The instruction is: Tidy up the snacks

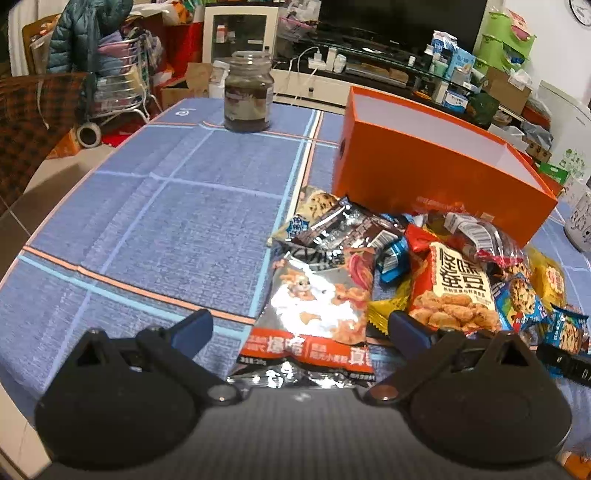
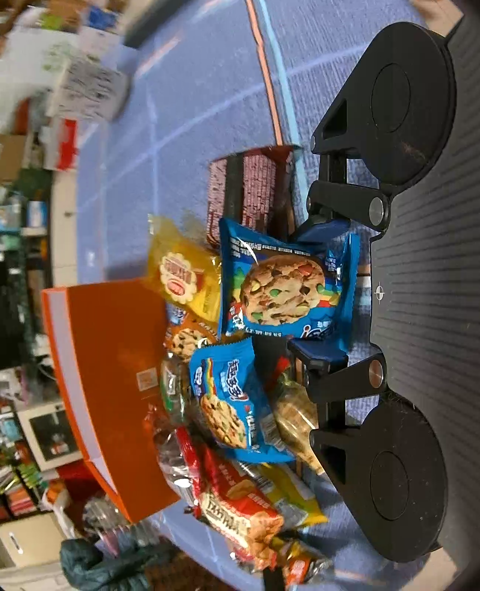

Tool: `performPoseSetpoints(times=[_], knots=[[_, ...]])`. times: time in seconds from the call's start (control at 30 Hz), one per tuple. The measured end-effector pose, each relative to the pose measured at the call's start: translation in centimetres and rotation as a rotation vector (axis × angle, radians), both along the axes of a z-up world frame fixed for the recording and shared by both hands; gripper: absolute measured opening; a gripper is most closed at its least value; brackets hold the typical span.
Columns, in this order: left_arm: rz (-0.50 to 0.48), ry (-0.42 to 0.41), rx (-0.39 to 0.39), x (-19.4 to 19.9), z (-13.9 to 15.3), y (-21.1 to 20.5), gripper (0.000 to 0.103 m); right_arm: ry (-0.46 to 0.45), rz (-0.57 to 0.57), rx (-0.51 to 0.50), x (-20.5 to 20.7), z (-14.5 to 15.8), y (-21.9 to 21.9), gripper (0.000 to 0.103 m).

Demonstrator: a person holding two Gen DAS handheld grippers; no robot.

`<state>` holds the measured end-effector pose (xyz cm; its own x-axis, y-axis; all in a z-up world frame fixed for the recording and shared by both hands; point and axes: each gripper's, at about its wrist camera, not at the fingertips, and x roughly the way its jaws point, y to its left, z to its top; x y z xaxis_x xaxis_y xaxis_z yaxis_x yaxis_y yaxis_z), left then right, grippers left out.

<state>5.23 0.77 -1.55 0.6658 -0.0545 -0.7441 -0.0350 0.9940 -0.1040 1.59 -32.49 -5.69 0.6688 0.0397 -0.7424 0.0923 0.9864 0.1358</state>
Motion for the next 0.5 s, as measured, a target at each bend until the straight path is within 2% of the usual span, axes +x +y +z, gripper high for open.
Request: performPoseSetpoints(times=[0.1,0.23,0.3,0.37,0.43,0.5], knots=[[-0.008,0.004,0.012,0.1,-0.3,-0.3,0.1,0.028,0.064,-0.037,0.7,0.1,0.5,0.046],[-0.012,0.024,0.032,0.6,-0.9,-0.9,0.1,0.013,0.101,-0.109,0.6,-0.4,1.7,0.051],[-0.009,0.034,0.034,0.9,-1.1,-1.1,0.1,-0.002,0.102,-0.141,0.4,-0.8,2.3,0.063],[-0.005,0.03,0.031,1.0,-1.0,-1.2,0.1,-0.003,0.084,-0.136,0.6,-1.2,2.1,0.085],[-0.003,0.013,0.021,0.9,-0.8,-1.1,0.1,0.01,0.064,-0.133,0.5,-1.5,2.0,0.096],[0.002,0.009,0.018,0.9,-0.7,-0.9,0.1,0.042,0.056,-0.132,0.3,-1.2,1.7,0.096]])
